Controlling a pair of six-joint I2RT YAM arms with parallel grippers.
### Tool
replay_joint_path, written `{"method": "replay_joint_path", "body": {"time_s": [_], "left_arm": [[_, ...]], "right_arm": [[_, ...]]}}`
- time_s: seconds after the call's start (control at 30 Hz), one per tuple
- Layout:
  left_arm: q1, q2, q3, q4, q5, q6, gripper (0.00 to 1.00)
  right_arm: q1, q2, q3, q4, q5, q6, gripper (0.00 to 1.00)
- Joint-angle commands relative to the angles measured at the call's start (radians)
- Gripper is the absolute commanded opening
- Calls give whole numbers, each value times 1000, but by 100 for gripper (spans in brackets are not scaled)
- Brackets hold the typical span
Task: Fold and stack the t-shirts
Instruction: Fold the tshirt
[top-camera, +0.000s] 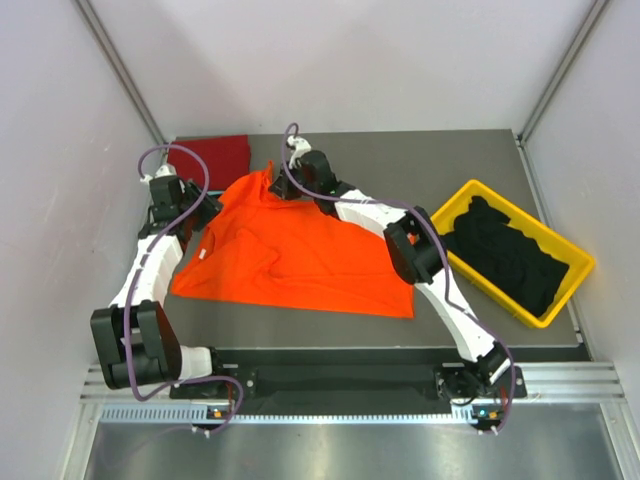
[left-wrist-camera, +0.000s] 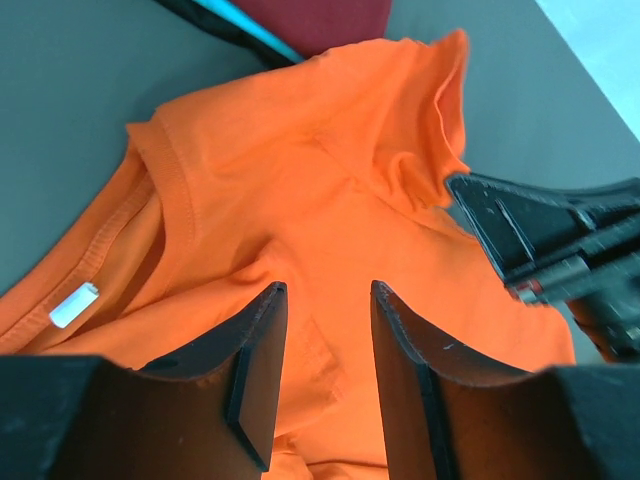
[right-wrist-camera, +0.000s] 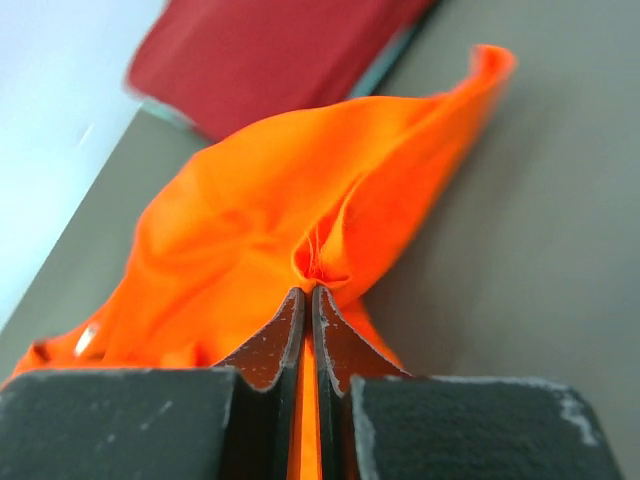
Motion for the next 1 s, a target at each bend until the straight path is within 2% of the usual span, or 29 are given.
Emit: {"method": "replay_joint_path", "body": {"time_s": [0.0, 0.23, 0.37, 0.43, 0.53, 0.6, 0.7, 0.77, 0.8, 0.9, 0.97], "left_arm": [[-1, 4, 32, -22, -29, 27, 44], [-3, -14, -9, -10, 55, 41, 44], [-3, -8, -9, 10, 150, 114, 45], [-6, 10, -9, 16, 151, 122, 46], [-15, 52, -23, 48, 203, 119, 47], [-27, 81, -32, 122, 265, 120, 49], [-43, 173, 26, 110, 316, 160, 50], [-64, 239, 107, 47, 284, 207, 49], [-95, 274, 159, 21, 213, 221, 49], [-138, 328, 232, -36, 114, 287, 49], [-173, 378, 281, -33, 95, 309, 48]], "right_arm": [[43, -116, -27, 28, -98, -125, 0], [89, -238, -215, -30, -141, -305, 0], [102, -302, -361, -21, -129, -363, 3], [102, -334, -395, -16, -120, -366, 13], [102, -389, -453, -10, -106, -374, 22], [102, -443, -505, -1, -94, -369, 32], [101, -545, -617, 36, -33, -348, 39], [89, -602, -718, 53, 8, -300, 40], [84, -657, -747, 56, 37, -279, 40], [63, -779, -876, 77, 80, -214, 40], [53, -868, -973, 94, 94, -191, 41]]}}
